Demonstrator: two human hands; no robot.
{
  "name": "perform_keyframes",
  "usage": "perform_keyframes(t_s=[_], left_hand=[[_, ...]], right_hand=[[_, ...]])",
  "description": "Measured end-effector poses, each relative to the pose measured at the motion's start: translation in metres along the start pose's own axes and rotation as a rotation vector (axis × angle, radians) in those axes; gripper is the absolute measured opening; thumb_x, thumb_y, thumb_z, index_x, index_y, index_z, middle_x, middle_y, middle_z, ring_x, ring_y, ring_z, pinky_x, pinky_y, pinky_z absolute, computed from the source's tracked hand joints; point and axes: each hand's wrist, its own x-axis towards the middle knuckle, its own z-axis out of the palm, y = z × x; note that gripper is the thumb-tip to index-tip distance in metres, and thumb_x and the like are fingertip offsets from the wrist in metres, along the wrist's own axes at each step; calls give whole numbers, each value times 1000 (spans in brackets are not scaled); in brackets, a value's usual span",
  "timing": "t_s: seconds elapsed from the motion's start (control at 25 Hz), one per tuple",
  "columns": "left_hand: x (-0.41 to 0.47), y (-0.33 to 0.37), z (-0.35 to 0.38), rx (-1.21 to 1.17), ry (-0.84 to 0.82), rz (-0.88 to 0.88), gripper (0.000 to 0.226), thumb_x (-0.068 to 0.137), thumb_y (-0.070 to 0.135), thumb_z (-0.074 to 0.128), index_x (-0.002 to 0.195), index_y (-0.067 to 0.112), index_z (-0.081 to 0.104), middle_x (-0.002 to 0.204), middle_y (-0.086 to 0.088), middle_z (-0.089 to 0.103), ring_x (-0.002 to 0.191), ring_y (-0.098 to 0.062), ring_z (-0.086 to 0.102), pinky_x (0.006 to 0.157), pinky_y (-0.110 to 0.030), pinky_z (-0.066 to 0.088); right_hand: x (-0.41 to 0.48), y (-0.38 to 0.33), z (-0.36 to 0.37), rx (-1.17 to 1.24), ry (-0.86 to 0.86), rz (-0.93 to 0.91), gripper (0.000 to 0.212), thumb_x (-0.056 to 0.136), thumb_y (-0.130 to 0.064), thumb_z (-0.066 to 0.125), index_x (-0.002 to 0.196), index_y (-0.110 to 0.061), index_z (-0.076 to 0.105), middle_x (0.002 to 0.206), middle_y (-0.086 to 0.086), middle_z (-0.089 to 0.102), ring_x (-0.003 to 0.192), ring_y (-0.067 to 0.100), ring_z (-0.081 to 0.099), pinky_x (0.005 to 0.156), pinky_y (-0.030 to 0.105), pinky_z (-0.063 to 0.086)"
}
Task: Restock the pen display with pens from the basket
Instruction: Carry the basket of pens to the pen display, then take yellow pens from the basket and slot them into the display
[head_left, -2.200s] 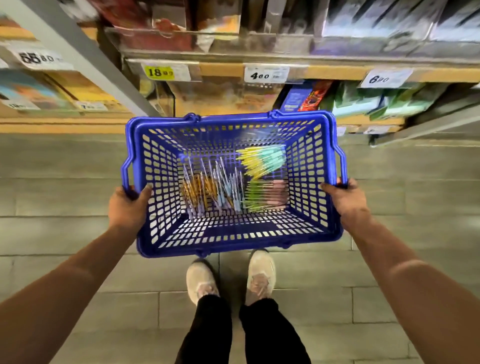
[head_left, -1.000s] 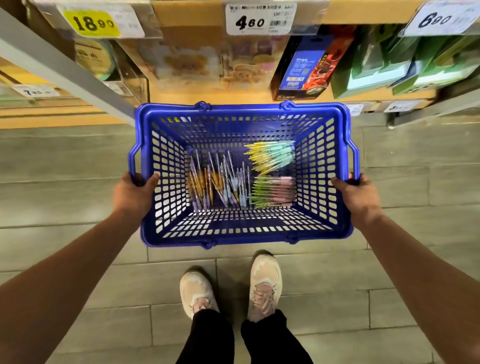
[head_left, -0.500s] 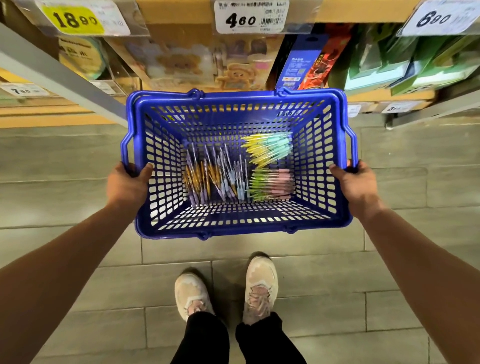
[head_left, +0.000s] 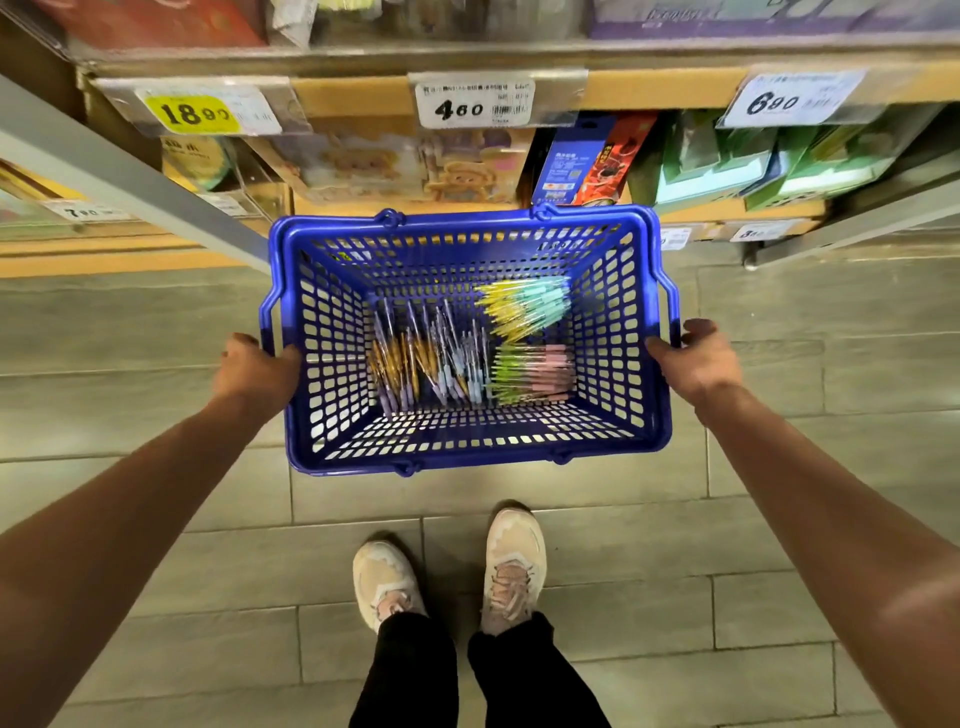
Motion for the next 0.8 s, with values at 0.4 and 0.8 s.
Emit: perform_keyframes(t_s=[0.4,0.8], left_hand=[[-179,30,13,-99,-473,415,10,100,21,56,95,24,65,86,3,72,80,-20,68,70,-30,51],[-149,28,117,-167,-550,281,15,98,23,57,86,31,64,83,6,72,75,-17,67,71,-34,53]], right_hand=[[-149,-19,15,-74,-374,-538,13,92,-23,67,95,-35,64,88,-20,67,81,-15,61,70,1,42],[-52,-6,80,-173,-450,-398,8,91,-27,68,95,-33,66,85,-27,60,79,-9,57,62,2,39]])
